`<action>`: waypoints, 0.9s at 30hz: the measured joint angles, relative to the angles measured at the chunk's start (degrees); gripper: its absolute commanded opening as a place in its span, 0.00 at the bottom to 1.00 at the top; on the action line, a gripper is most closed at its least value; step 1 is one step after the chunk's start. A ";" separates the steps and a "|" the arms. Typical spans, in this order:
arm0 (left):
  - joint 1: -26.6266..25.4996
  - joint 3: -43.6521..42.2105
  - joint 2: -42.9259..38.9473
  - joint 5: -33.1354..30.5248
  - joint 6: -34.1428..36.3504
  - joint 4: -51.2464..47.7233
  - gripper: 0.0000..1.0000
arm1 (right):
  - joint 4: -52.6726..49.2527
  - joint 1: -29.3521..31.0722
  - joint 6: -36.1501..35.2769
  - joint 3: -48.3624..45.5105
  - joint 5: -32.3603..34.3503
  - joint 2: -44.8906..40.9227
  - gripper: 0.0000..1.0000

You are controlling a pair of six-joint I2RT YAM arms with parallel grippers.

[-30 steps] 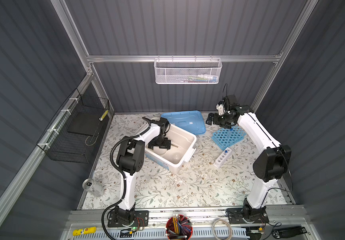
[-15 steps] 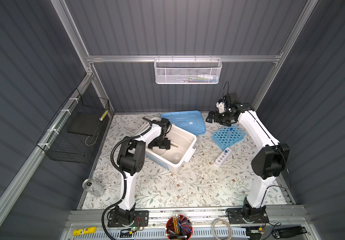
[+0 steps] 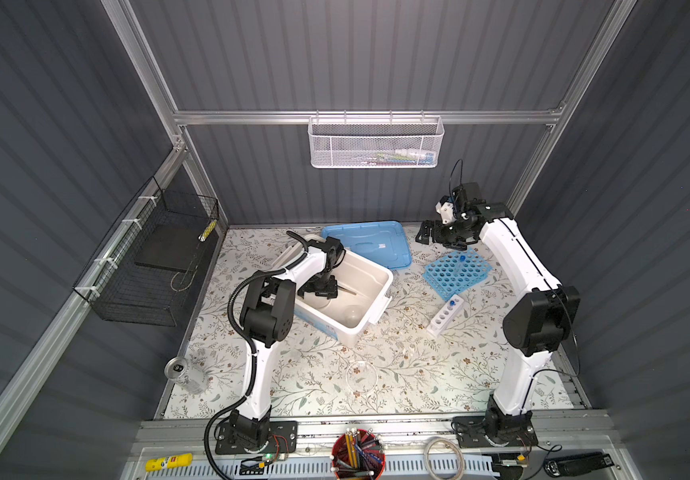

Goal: Organize the chemistry lab equipment
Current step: 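Open the left gripper to set the petri dish on the bin floor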

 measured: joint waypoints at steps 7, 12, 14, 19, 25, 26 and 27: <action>-0.26 0.92 0.70 -0.87 -0.07 -0.72 0.93 | -0.04 -0.22 0.00 0.02 -0.50 0.00 0.99; -0.26 1.31 0.70 -1.18 0.00 -1.05 0.95 | -0.33 -0.24 0.00 0.55 -0.79 0.20 0.99; -0.26 1.62 0.70 -1.33 0.00 -1.11 0.96 | -0.44 -0.24 -0.04 1.22 -0.98 0.68 0.99; -0.26 2.78 0.68 -1.31 0.00 -1.11 0.96 | -0.50 -0.24 -0.17 1.75 -1.66 1.70 0.99; -0.26 3.52 0.07 -1.31 0.00 -0.68 0.96 | -0.66 -0.24 -0.24 1.75 -2.05 1.86 0.99; -0.24 3.52 -0.24 -1.31 0.00 -0.63 0.96 | -0.66 -0.24 -0.24 1.75 -2.05 1.86 0.99; -0.24 3.52 -0.61 -1.31 0.00 -0.52 0.96 | -0.66 -0.24 -0.26 1.75 -2.08 1.86 0.99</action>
